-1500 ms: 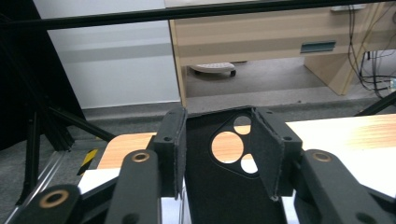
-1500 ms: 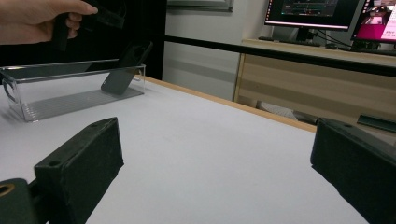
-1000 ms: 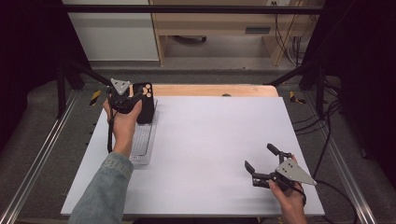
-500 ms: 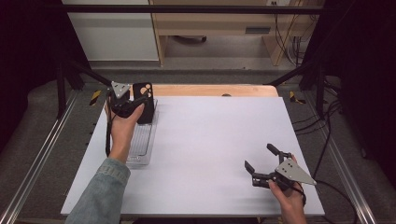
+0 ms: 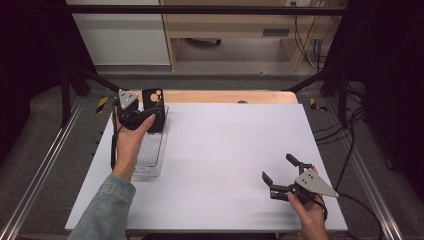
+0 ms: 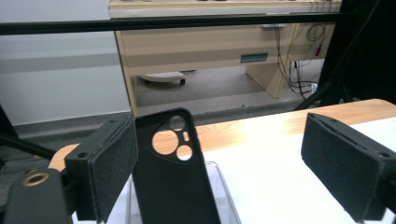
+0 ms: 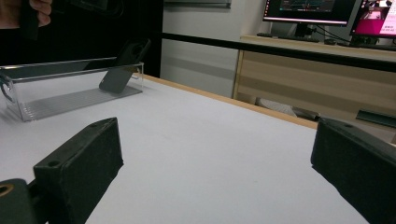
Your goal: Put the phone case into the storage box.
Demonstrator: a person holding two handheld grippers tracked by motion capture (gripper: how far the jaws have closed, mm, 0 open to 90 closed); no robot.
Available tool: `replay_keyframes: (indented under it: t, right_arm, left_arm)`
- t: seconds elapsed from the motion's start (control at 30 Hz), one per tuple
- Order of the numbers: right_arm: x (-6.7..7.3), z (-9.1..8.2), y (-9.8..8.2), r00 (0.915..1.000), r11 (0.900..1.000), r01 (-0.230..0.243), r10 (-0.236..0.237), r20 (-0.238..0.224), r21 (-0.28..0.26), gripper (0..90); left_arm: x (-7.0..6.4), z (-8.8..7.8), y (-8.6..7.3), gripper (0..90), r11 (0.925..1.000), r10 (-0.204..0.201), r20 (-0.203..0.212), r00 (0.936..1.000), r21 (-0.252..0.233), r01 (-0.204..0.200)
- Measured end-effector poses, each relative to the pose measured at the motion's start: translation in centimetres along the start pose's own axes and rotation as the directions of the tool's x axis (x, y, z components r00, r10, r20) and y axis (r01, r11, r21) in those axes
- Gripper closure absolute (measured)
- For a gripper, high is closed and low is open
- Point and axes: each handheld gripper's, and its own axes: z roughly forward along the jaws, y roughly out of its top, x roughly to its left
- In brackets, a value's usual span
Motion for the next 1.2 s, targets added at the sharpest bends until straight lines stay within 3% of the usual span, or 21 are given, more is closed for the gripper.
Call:
replay_keyframes:
  t: [0.23, 0.57, 1.2]
  right_arm:
    - [-0.1, -0.1, 0.1, 0.9997, 1.000, -0.020, 0.020, 0.013, 0.004, 2.5]
    - [0.1, 0.1, 0.4, 0.9986, 0.997, -0.048, 0.047, 0.022, 0.057, 2.6]
    - [0.1, 0.2, 0.4, 0.9979, 0.994, -0.064, 0.063, 0.013, 0.084, 2.7]
  left_arm:
    - [-0.5, -0.6, -0.1, 7.8, 0.9996, 0.013, 0.037, 0.9992, -0.024, -0.012]
    - [-1.0, -1.8, 0.0, 4.9, 0.9981, 0.021, 0.096, 0.9952, -0.060, -0.015]
    - [-0.9, -3.5, -0.3, 4.2, 0.9958, 0.034, 0.126, 0.9915, -0.089, -0.023]
